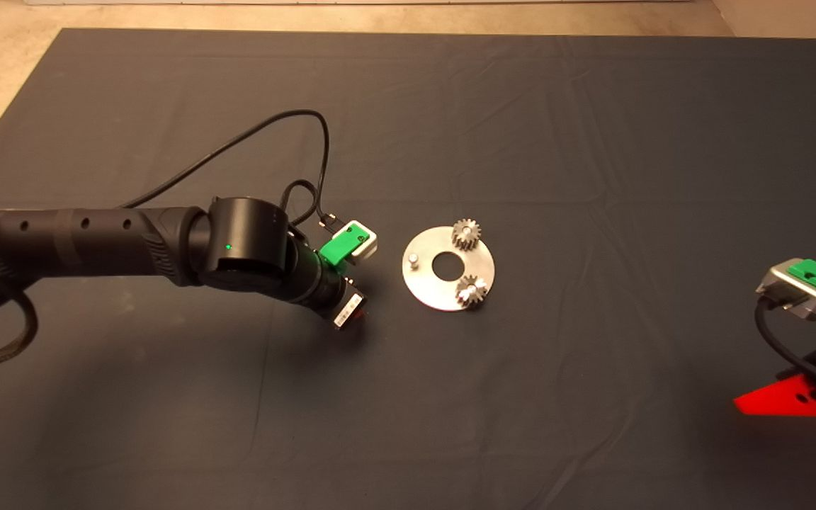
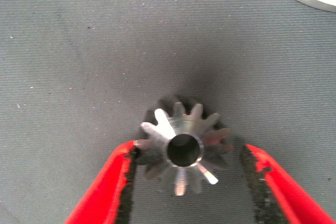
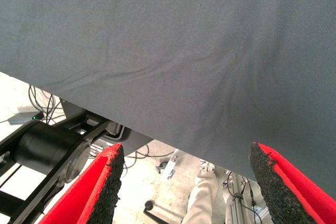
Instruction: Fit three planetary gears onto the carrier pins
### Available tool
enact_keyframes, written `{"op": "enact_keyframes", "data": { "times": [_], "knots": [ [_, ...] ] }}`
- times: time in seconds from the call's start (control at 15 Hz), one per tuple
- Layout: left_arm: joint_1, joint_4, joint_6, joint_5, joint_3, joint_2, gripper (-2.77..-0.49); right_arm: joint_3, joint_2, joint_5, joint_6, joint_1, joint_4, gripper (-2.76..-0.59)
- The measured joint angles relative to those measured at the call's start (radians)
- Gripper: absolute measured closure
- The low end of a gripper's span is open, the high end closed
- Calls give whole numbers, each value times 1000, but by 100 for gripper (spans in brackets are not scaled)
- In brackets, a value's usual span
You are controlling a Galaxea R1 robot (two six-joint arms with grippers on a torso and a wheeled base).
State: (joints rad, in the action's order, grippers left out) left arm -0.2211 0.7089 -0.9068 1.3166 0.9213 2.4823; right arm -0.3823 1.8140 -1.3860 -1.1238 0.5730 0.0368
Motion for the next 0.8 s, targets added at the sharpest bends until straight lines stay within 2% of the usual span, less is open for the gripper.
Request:
{"op": "enact_keyframes", "data": {
  "times": [0.27, 0.4, 0.67, 0.8],
  "knots": [
    [5, 5, 0, 1, 0, 0, -109, 0, 0, 0, 0, 0, 0, -176],
    [17, 11, 0, 1, 0, 0, -108, 0, -3, 1, 0, 0, 0, -176],
    [19, 11, 0, 0, 0, 0, -108, 1, -14, 3, 0, 0, 0, -176],
    [19, 12, 0, 1, 0, 0, -98, 1, -14, 3, 0, 0, 0, -176]
  ]
}}
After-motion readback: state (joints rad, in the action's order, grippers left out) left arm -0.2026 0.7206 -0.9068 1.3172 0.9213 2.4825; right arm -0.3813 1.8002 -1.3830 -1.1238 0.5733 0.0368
